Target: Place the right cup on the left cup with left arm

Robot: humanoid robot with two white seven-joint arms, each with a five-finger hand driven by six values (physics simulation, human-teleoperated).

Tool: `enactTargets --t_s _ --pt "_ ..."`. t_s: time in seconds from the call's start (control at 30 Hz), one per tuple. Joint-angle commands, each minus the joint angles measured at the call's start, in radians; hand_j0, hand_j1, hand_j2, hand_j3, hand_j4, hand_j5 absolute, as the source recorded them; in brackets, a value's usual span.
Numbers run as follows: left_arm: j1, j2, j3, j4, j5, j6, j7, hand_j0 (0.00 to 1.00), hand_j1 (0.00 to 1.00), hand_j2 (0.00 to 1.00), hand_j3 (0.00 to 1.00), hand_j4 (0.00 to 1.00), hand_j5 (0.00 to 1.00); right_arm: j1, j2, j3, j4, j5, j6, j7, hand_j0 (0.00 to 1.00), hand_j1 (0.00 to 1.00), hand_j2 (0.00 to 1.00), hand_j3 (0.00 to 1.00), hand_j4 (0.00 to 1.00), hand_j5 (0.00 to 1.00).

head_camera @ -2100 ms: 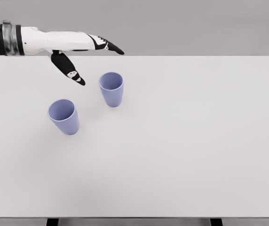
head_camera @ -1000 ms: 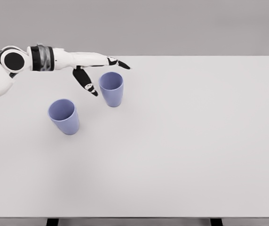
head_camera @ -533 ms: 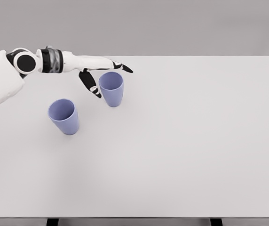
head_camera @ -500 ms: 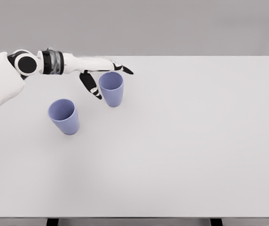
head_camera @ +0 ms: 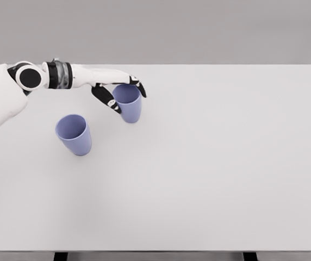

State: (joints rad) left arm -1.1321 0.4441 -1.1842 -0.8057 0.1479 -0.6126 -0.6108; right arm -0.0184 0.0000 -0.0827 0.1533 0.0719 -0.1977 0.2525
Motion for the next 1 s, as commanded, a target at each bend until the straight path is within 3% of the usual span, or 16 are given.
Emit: enactTargets --t_s 0.0,0.17,0.37,0.57,0.73,0.97 --pt "0.002 0.002 0.014 -0.009 0.004 0.002 0.000 0.62 0.62 0.62 0.62 0.62 0.62 0.000 0.000 0.000 0.000 0.000 0.000 0.001 1.00 1.00 1.00 1.00 1.00 1.00" --pt "0.002 0.079 0.017 -0.135 0.038 0.002 0.000 0.55 0.55 0.55 0.55 0.55 0.55 0.000 0.000 0.000 0.000 0.000 0.000 0.001 1.00 1.00 1.00 1.00 1.00 1.00" --pt "-0.009 0.195 0.029 -0.286 0.079 0.002 0.000 0.55 0.55 0.55 0.55 0.55 0.55 0.000 0.000 0.000 0.000 0.002 0.000 0.001 1.00 1.00 1.00 1.00 1.00 1.00" --pt "-0.032 0.412 0.028 -0.513 0.196 0.002 0.000 0.55 0.55 0.55 0.55 0.55 0.55 -0.002 0.000 0.000 0.000 0.000 0.000 0.001 1.00 1.00 1.00 1.00 1.00 1.00" --pt "-0.092 0.611 0.026 -0.698 0.292 0.002 0.000 0.55 0.55 0.55 0.55 0.55 0.55 0.000 0.000 0.000 0.000 0.000 0.000 0.001 1.00 1.00 1.00 1.00 1.00 1.00" --pt "-0.098 0.786 0.023 -0.797 0.328 0.002 0.000 0.55 0.55 0.55 0.55 0.55 0.55 0.000 0.000 0.000 0.000 0.000 0.000 -0.001 1.00 1.00 1.00 1.00 1.00 1.00"
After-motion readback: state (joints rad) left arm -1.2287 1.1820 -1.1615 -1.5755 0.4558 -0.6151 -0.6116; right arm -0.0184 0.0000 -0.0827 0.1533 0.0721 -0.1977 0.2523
